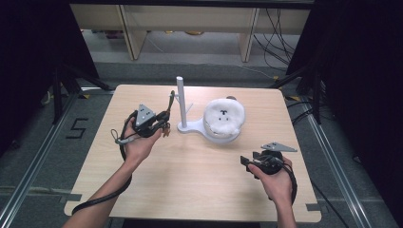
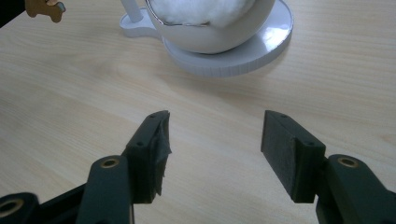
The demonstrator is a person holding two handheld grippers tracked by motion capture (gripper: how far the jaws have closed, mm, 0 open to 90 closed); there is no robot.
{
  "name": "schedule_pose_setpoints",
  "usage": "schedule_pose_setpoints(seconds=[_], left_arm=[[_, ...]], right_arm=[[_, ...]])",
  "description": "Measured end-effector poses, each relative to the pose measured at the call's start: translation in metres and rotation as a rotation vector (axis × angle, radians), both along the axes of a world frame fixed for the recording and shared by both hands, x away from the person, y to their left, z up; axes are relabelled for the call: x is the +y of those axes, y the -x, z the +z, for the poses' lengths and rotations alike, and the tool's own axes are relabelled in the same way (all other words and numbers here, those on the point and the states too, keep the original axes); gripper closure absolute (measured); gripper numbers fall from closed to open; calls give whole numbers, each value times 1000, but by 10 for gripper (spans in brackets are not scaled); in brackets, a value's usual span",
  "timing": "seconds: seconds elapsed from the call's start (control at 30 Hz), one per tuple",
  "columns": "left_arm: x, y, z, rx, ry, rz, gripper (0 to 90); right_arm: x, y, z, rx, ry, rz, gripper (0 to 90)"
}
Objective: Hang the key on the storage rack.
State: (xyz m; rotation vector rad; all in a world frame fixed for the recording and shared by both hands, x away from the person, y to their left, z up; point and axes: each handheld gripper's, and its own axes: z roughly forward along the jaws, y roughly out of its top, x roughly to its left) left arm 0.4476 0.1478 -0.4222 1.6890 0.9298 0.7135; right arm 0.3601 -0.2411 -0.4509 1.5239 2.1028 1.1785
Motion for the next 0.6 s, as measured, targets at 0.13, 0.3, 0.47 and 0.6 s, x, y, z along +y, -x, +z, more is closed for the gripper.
schedule_pose_setpoints(seconds=[0.13,0.3,0.47,0.6], left_arm=[[-2,-1,-3,6,-1,-1,786],[-3,-3,-6,12,-8,1,785],[-6,-5,-8,13,-18,0,782],[-8,-8,-9,18,-25,-3,780]], right_arm=[[0,1,1,10,8,-7,428],[0,0,-1,-5,1,1,428],[1,0,-2,-1,-13,1,428],[1,0,-2,12,4,-6,428]])
